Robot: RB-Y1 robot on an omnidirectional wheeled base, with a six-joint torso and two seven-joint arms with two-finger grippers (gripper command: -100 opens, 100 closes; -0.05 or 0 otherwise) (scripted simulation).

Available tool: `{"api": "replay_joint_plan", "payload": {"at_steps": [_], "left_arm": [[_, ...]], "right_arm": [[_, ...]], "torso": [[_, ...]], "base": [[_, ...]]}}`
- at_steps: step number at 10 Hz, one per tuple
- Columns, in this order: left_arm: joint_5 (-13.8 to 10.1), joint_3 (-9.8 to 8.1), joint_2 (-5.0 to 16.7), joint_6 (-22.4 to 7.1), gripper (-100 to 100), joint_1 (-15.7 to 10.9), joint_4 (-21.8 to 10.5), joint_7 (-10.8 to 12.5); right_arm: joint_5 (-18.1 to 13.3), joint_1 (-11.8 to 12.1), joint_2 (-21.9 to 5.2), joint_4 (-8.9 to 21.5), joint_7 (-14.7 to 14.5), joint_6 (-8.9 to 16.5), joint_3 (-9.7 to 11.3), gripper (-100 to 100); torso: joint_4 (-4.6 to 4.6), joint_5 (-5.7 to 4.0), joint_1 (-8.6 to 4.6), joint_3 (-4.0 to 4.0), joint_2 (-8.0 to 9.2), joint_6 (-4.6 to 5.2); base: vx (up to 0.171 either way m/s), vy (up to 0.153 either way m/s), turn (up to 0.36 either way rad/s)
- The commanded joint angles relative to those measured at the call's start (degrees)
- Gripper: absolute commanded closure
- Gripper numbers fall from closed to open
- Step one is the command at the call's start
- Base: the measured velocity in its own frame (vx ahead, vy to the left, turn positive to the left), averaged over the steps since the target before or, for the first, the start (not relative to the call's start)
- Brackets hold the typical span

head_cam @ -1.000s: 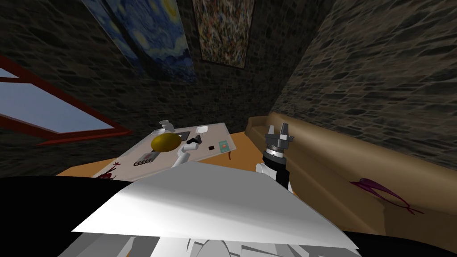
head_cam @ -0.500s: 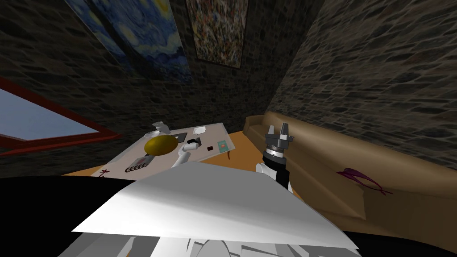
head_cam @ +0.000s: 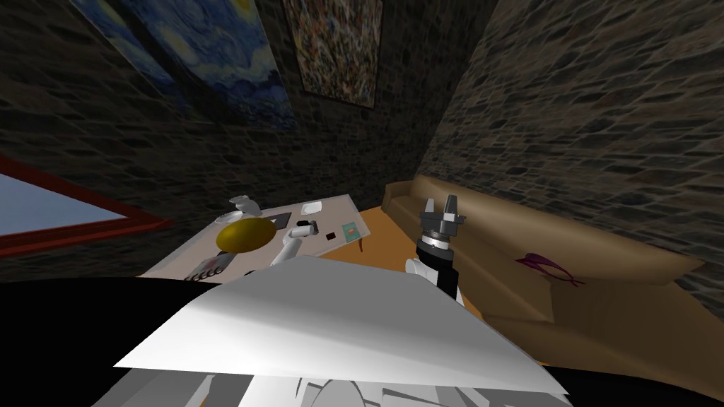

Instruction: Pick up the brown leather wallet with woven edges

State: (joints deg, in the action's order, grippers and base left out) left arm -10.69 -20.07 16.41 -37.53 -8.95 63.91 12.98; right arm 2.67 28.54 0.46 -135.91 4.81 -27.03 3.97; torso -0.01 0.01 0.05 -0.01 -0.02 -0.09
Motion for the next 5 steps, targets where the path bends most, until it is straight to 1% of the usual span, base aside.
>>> {"api": "replay_joint_plan", "payload": {"at_steps": [1,2,3,4,5], "left_arm": [[-0.2,-1.04,0.1,-2.7,-100,-1.5,-2.9,0.7],[-0.2,-1.04,0.1,-2.7,-100,-1.5,-4.3,0.7],[-0.5,-1.94,0.5,-4.7,-100,-3.0,-7.5,1.2],[-0.5,-1.94,0.5,-5.0,-100,-3.0,-7.7,1.2],[-0.8,-2.81,0.8,-6.9,-100,-4.4,-10.9,1.8]], "right_arm": [[0.0,0.0,0.0,0.0,0.0,0.0,0.0,0],[0.0,0.0,0.0,0.0,0.0,0.0,0.0,0],[0.0,0.0,0.0,0.0,0.0,0.0,0.0,0],[0.0,0.0,0.0,0.0,0.0,0.0,0.0,0],[0.0,0.0,0.0,0.0,0.0,0.0,0.0,0]], "torso": [[0.00,0.00,0.00,0.00,0.00,0.00],[0.00,0.00,0.01,0.00,0.00,0.04],[0.00,0.01,0.02,0.00,0.00,-0.01],[0.00,0.01,0.01,0.00,-0.01,0.02],[0.00,0.01,0.01,0.00,0.00,0.00]], "base": [[-0.013,0.019,-0.187],[-0.009,0.021,-0.099],[-0.009,0.017,-0.134],[-0.008,0.016,-0.113],[-0.012,0.017,-0.195]]}}
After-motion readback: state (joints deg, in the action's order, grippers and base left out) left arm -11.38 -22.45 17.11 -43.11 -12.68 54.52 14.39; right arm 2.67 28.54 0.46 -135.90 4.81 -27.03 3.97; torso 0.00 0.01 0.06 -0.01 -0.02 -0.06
